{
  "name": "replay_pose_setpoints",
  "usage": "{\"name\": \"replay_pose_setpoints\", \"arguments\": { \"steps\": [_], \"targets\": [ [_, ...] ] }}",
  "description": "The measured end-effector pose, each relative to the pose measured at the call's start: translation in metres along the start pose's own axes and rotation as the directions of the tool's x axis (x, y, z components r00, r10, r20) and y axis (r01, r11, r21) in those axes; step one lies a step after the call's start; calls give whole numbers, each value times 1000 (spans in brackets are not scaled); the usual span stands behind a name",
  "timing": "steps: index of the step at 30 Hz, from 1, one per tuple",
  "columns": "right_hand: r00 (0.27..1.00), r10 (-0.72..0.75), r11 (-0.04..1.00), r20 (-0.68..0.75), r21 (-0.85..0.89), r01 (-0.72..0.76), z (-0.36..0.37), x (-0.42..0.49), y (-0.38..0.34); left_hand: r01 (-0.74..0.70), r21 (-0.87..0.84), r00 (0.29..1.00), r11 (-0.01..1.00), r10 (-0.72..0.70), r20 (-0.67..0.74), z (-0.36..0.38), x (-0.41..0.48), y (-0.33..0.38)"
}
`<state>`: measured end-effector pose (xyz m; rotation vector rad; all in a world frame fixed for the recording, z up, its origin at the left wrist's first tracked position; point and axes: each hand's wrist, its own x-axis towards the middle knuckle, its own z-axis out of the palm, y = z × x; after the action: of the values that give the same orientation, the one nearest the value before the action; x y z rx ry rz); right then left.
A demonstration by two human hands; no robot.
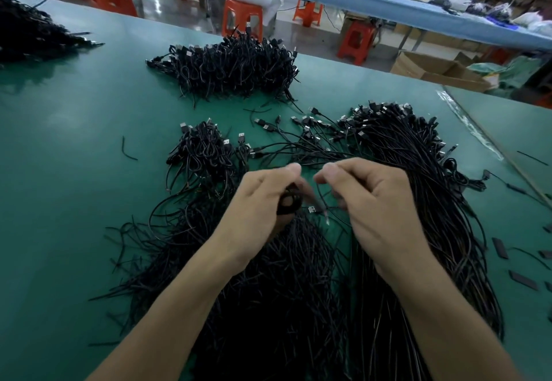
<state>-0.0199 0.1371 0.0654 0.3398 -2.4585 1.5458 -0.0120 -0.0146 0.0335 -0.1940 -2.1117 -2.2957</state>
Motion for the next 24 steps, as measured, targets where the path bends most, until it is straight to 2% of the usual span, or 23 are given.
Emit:
{"name": "replay_pose_setpoints", "arguments": {
  "steps": [5,6,9,11,14,18,21,24],
  "targets": [
    [996,-81,996,29,47,79,11,-8,-7,-46,-178,999,983,45,-6,0,1,4],
    [995,-84,995,62,52,80,10,-9,-8,-78,-176,997,981,81,9,0,1,4],
    [957,-37,998,287,61,20,8,-10,-12,-147,-220,985,964,163,57,0,-1,7],
    [938,-12,1000,347,27,3,7,-11,-12,-157,-238,980,958,182,85,1,-3,9],
    [976,-47,999,215,-9,50,8,-12,-10,-154,-209,987,966,159,9,0,-2,8],
    [995,-94,994,14,52,93,11,-15,-8,-158,-185,987,970,147,-71,-1,1,2],
    [988,-146,988,-56,35,148,13,-18,-6,-160,-210,986,964,149,-69,0,1,2],
    [971,-238,964,-22,-125,233,14,-18,-7,-167,-234,985,958,152,-82,1,1,2]
  ]
}}
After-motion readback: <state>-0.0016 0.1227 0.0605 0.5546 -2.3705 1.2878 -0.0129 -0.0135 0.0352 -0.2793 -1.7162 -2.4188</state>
